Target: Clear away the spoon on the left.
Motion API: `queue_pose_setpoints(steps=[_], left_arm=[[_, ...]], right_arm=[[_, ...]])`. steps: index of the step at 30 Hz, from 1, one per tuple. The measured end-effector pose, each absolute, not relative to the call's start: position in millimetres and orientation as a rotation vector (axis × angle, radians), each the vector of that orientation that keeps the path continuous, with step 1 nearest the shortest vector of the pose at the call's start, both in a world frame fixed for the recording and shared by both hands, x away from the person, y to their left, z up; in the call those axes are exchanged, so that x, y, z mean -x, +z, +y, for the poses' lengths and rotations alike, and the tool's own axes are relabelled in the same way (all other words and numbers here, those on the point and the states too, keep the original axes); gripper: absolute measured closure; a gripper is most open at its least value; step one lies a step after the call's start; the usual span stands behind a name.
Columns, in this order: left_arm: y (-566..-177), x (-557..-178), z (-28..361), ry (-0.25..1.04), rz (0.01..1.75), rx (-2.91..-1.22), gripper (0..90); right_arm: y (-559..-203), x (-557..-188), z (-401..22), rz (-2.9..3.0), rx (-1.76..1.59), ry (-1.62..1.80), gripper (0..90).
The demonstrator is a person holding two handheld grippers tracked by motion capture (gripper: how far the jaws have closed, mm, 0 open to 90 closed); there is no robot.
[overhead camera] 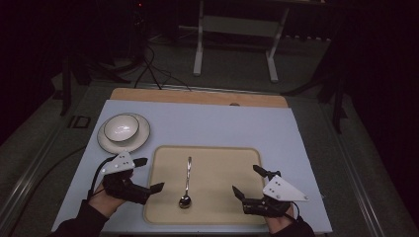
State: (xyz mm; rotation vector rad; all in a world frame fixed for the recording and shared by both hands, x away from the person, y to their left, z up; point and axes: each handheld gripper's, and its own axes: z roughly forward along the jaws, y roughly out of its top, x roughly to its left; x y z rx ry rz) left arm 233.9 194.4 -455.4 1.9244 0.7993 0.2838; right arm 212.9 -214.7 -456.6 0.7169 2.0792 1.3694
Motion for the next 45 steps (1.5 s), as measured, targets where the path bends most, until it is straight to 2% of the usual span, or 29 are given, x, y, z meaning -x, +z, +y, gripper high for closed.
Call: queue_pose_setpoints(steps=[28, 38, 45], left_arm=[[-498.1, -226.3, 220.3, 0.384, 0.986, -1.831, 1.1], [-499.2, -228.6, 222.9, 0.461, 0.994, -1.771, 1.2], [-500.4, -227.8, 219.2, 0.487, 0.976, -1.794, 1.2]], right_arm=[[-458.4, -214.0, -213.2, 2.098, -0.716, 1.361, 13.2], [-462.5, -219.8, -217.1, 2.125, -0.767, 1.373, 13.2], [-464.8, -223.0, -218.3, 2.137, -0.795, 1.378, 13.2]])
